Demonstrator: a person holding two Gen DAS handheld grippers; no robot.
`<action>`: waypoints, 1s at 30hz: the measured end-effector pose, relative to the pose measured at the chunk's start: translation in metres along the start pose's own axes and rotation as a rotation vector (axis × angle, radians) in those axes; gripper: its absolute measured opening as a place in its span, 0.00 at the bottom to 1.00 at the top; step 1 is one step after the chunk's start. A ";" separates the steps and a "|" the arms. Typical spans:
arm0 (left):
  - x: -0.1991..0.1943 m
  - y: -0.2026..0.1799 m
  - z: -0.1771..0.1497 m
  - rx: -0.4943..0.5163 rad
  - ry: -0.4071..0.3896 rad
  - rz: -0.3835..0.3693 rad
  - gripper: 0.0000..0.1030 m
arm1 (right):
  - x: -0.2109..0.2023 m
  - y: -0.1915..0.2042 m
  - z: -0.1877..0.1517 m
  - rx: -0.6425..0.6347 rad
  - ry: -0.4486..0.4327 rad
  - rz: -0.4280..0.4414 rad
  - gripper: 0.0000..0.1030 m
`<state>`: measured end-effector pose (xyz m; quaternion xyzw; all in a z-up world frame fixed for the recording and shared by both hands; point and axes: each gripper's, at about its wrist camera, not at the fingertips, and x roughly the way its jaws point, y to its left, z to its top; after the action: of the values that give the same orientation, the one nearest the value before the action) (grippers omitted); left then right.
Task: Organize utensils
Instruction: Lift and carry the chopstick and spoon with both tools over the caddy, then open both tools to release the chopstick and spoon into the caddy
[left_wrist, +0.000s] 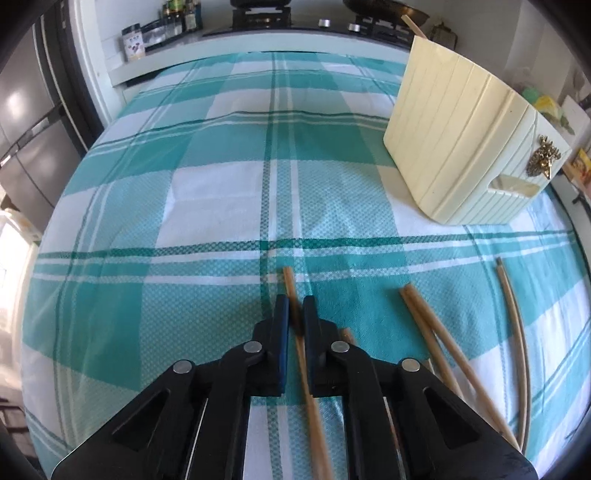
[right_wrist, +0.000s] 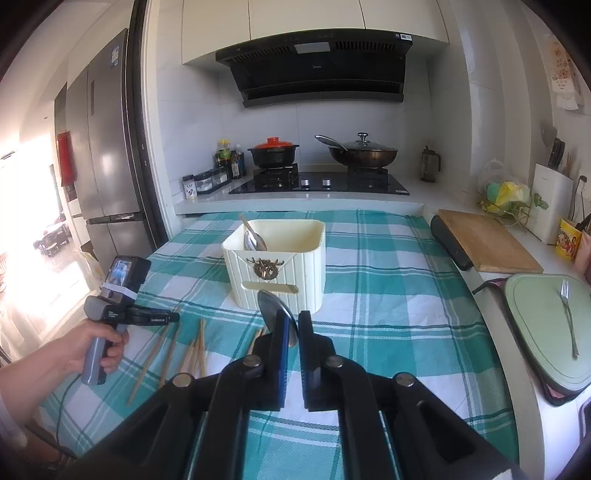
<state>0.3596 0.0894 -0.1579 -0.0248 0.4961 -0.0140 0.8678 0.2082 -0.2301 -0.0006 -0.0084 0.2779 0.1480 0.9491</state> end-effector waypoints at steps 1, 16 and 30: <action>-0.002 0.001 0.001 -0.003 -0.003 -0.010 0.02 | 0.001 0.000 0.000 -0.001 0.002 0.002 0.05; -0.191 -0.003 0.089 -0.154 -0.487 -0.259 0.02 | 0.032 -0.009 0.071 -0.052 -0.055 0.030 0.05; -0.153 -0.071 0.234 -0.094 -0.649 -0.197 0.02 | 0.141 -0.027 0.203 -0.096 -0.108 -0.004 0.05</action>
<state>0.4840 0.0328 0.0964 -0.1160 0.1894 -0.0663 0.9728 0.4352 -0.1974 0.0948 -0.0462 0.2191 0.1595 0.9615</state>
